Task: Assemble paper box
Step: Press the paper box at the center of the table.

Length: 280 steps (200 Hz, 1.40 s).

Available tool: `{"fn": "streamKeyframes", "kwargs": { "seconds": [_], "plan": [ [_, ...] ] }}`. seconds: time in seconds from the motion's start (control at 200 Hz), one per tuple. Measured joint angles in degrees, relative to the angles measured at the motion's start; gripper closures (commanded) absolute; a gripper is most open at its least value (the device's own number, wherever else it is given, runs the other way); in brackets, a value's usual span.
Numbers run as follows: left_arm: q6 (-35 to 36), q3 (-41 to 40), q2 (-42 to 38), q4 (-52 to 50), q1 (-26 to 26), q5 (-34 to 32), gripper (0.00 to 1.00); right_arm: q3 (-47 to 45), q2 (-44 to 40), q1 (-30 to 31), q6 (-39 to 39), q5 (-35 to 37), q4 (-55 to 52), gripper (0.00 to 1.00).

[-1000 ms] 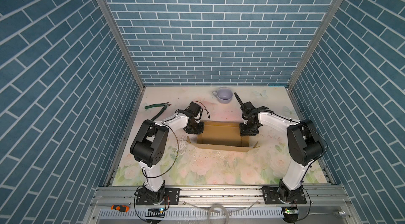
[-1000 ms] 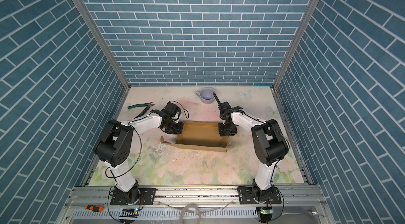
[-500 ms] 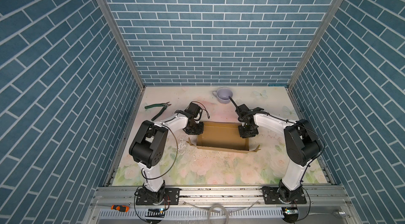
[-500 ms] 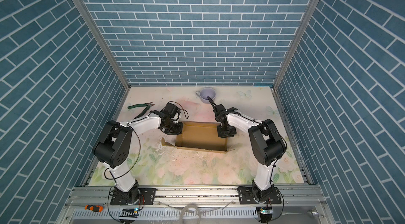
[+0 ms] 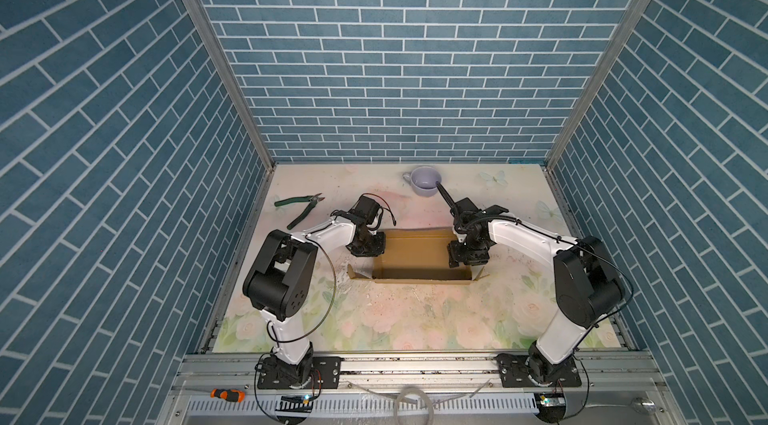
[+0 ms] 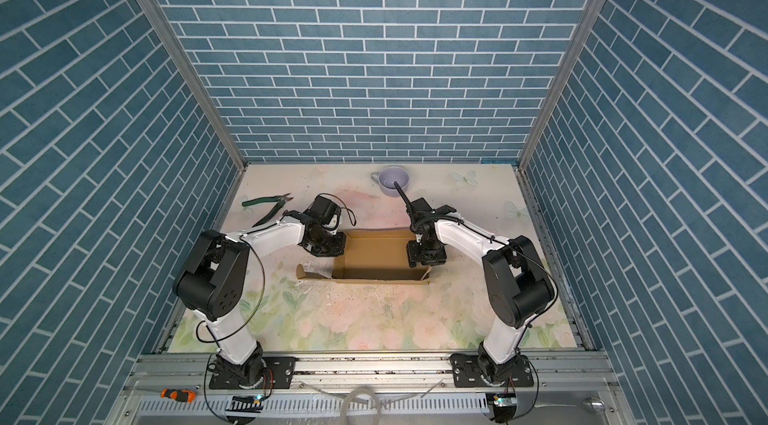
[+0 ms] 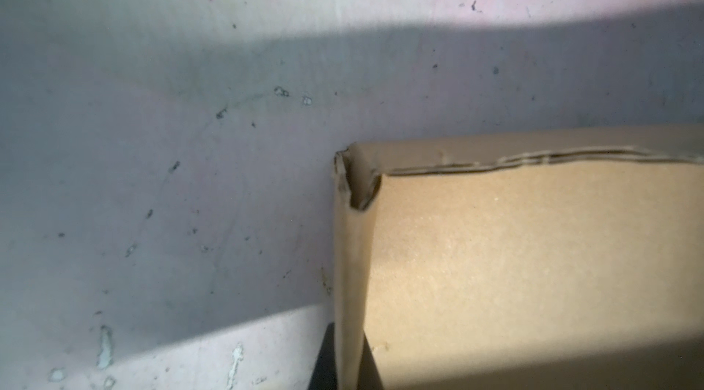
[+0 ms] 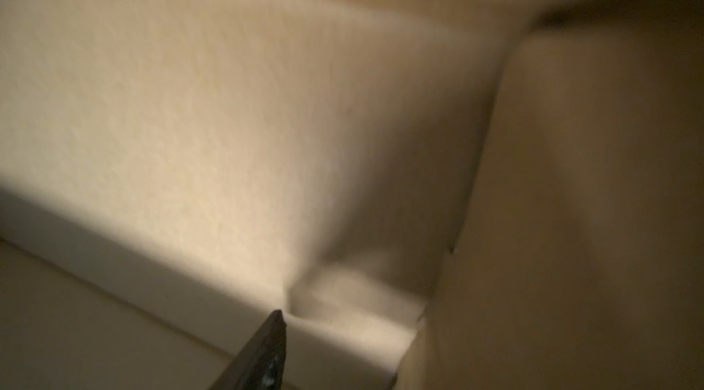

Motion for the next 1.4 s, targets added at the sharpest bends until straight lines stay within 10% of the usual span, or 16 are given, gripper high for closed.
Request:
{"fn": "streamKeyframes", "kwargs": {
  "seconds": [0.28, 0.78, 1.4],
  "plan": [
    [0.0, 0.0, -0.4, -0.4, 0.0, -0.6, 1.00, -0.1, 0.9, 0.4, -0.3, 3.0, -2.4, 0.86],
    [-0.3, 0.2, -1.7, -1.3, 0.0, -1.0, 1.00, 4.5, 3.8, 2.5, -0.3, 10.3, -7.3, 0.56],
    [-2.4, 0.7, -1.7, -2.2, -0.3, -1.4, 1.00, 10.6, 8.9, 7.0, 3.0, 19.1, -11.7, 0.97]
  ]
}}
